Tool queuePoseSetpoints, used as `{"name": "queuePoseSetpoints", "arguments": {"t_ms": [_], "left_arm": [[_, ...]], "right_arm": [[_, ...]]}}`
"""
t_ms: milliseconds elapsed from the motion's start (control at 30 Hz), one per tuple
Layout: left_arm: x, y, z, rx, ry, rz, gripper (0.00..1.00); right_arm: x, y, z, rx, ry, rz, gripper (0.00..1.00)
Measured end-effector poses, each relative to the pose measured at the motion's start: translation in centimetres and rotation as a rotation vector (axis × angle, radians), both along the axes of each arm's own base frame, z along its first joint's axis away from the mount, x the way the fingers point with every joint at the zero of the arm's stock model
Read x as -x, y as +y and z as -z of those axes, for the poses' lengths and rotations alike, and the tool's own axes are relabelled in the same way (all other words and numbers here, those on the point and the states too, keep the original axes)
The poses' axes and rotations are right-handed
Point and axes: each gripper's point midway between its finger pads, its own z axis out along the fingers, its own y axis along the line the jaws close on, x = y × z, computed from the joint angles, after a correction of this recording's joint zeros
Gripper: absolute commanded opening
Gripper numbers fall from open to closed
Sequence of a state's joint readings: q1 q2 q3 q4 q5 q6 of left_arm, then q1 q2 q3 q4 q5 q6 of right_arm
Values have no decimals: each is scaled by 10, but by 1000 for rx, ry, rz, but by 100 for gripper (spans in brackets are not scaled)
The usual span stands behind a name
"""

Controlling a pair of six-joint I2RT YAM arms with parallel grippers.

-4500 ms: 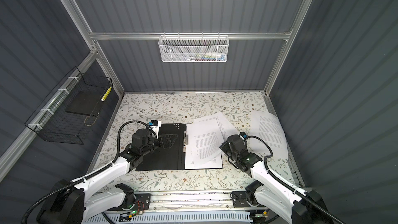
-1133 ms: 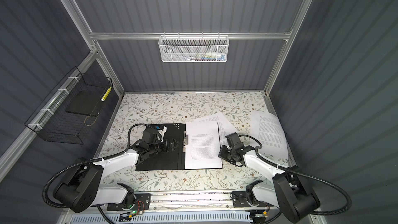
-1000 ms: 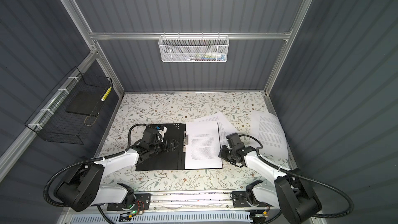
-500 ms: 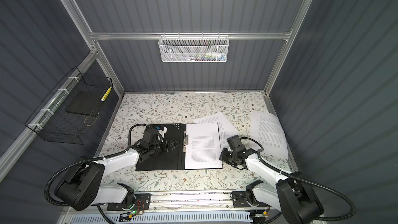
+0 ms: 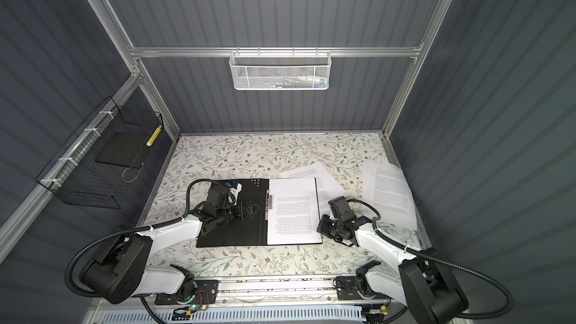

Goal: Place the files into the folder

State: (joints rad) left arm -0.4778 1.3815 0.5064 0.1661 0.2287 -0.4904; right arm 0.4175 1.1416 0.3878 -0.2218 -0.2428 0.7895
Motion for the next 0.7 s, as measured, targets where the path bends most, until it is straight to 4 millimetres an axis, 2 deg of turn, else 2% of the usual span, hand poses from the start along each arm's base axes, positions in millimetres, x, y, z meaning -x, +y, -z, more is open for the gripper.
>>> {"name": "queuePoseSetpoints", "arguments": {"t_ms": [700], "left_arm": [[-3, -2, 0, 2, -3, 0, 100]], "right_arm": [[1, 3, 0, -21, 3, 4, 2]]}}
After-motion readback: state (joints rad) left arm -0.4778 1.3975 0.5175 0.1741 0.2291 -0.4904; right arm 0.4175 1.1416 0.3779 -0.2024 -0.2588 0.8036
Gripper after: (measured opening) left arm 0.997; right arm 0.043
